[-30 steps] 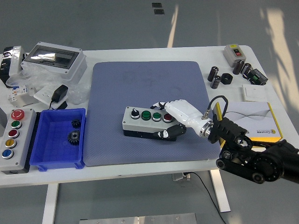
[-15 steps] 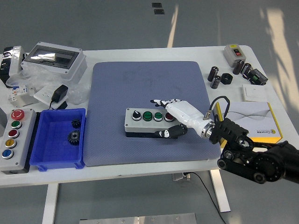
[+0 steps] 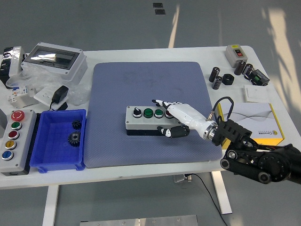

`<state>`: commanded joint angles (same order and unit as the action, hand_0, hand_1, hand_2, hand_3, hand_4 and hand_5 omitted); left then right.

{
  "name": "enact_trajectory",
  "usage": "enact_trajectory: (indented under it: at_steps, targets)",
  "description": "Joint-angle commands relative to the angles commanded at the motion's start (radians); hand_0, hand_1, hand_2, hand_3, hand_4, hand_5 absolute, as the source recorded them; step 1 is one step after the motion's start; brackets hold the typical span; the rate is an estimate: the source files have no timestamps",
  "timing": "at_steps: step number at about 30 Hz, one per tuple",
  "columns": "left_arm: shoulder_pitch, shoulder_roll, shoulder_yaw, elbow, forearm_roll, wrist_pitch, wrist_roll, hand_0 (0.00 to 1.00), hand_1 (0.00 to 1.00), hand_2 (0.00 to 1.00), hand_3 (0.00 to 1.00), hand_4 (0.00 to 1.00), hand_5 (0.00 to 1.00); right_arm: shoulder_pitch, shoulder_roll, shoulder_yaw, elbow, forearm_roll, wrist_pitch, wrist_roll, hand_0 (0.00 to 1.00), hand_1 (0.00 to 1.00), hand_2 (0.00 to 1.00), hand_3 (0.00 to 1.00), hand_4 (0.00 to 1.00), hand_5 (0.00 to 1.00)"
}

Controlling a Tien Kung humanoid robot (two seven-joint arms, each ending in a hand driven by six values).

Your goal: Pick up the button,place it on the desk,press the button,press the button

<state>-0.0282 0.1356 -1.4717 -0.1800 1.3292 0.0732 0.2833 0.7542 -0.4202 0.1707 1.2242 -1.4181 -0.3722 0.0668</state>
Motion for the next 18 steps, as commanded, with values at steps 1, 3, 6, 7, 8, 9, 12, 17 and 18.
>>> enact_trajectory:
  at_steps: [1, 3, 6, 7, 8, 9, 12, 17, 18]
  targets:
    - [0.0, 0.0, -0.001, 0.0, 0.001, -0.001, 0.0, 0.621, 0.584, 0.547, 0.609, 0.59, 0.189, 0.0, -0.001, 0.001, 0.002, 0.009, 0.004, 0.002, 0.905, 0.866, 0.901, 0.998, 0.527, 0.012]
    - [0.0, 0.0, -0.002, 0.0, 0.003, -0.003, 0.0, 0.621, 0.584, 0.547, 0.609, 0.59, 0.189, 0.0, -0.002, 0.002, 0.005, 0.019, 0.007, 0.004, 0.905, 0.866, 0.901, 0.998, 0.527, 0.012]
    - [0.002, 0.0, -0.002, 0.0, 0.004, -0.007, -0.002, 0.621, 0.58, 0.547, 0.607, 0.589, 0.186, -0.002, -0.005, 0.003, 0.01, 0.031, 0.013, 0.007, 0.907, 0.868, 0.903, 0.998, 0.536, 0.005]
    - [0.002, -0.001, -0.002, 0.0, 0.004, -0.008, -0.002, 0.621, 0.58, 0.547, 0.607, 0.589, 0.186, -0.002, -0.006, 0.003, 0.012, 0.033, 0.014, 0.008, 0.907, 0.868, 0.903, 0.998, 0.536, 0.005]
    - [0.003, -0.001, -0.001, 0.0, 0.004, -0.01, -0.002, 0.621, 0.58, 0.547, 0.607, 0.589, 0.186, -0.003, -0.007, 0.003, 0.014, 0.034, 0.015, 0.008, 0.907, 0.868, 0.903, 0.998, 0.536, 0.005]
    - [0.003, -0.001, -0.001, 0.0, 0.004, -0.011, -0.002, 0.621, 0.58, 0.547, 0.607, 0.589, 0.186, -0.003, -0.009, 0.004, 0.016, 0.035, 0.016, 0.009, 0.907, 0.868, 0.903, 0.998, 0.536, 0.005]
    - [0.005, -0.003, 0.0, 0.0, 0.003, -0.014, -0.001, 0.621, 0.58, 0.545, 0.605, 0.582, 0.18, -0.002, -0.012, 0.005, 0.019, 0.031, 0.017, 0.009, 0.912, 0.875, 0.911, 0.998, 0.557, 0.002]
    - [0.004, -0.004, 0.004, 0.0, -0.001, -0.016, -0.002, 0.621, 0.58, 0.545, 0.605, 0.582, 0.18, 0.001, -0.017, 0.006, 0.021, 0.014, 0.018, 0.01, 0.912, 0.875, 0.911, 0.998, 0.557, 0.002]
    - [0.004, -0.004, 0.005, 0.0, -0.001, -0.017, -0.002, 0.621, 0.578, 0.545, 0.606, 0.577, 0.173, 0.002, -0.018, 0.006, 0.022, 0.012, 0.019, 0.01, 0.921, 0.879, 0.918, 0.998, 0.565, 0.002]
